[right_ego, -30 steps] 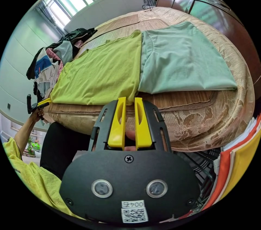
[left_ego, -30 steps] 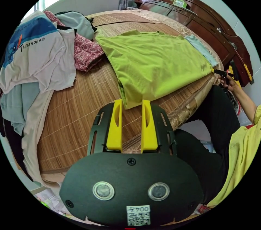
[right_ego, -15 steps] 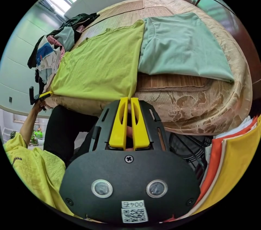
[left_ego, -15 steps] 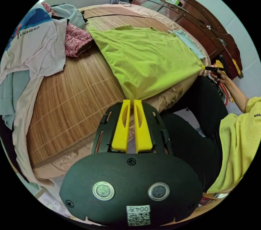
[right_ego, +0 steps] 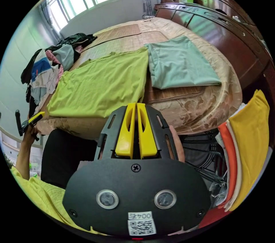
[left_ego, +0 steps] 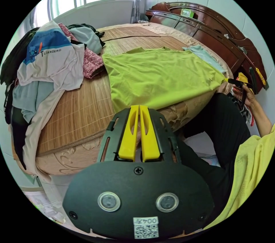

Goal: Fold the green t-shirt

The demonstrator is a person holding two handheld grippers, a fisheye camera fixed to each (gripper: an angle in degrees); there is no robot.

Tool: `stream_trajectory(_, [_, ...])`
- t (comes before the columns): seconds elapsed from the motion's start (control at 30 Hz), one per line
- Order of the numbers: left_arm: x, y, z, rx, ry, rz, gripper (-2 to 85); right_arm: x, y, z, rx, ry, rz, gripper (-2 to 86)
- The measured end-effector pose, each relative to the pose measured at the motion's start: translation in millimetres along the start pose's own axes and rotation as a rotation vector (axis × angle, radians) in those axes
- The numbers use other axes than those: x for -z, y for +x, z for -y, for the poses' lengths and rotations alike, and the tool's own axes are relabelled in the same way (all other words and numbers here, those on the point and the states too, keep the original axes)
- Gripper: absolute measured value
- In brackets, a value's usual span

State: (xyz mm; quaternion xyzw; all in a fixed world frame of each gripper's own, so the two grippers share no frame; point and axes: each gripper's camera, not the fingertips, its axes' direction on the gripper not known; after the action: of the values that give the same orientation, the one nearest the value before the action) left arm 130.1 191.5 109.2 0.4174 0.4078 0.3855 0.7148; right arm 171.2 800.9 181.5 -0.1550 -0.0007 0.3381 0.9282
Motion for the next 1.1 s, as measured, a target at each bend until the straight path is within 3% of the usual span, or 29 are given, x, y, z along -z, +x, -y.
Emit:
stream_trajectory(0.17, [-23,-8,5,0.025,-0.033,0.001,0.3,-22,51,-8,-0.121,-0.039,-0.032,4.4])
stream_trajectory(0.27, [-30,-7,13,0.015,-0.026,0.018,0.3,-22,58,-15,-0.106,-0.005,0.083,5.1])
stream_trajectory(0.43, [-57,1,54,-0.036,-0.056,0.112,0.4,-53,0,7,0.04,-0.048,0.156,6.2])
stream_trajectory(0.6, [-121,-21,69,0.002,-0.249,0.17,0.5,-112,-44,28,0.116,-0.236,0.093,11.2])
stream_trajectory(0.77, [-124,-51,53,0.06,-0.201,0.054,0.3,-133,-65,28,0.184,-0.263,-0.005,11.9])
stream_trajectory(0.93, [-96,-67,73,0.08,-0.048,0.079,0.3,-147,-71,28,0.175,-0.259,-0.021,11.9])
stream_trajectory(1.1, [-128,-101,124,0.115,-0.125,0.094,0.2,-156,-72,27,0.172,-0.253,-0.015,11.8])
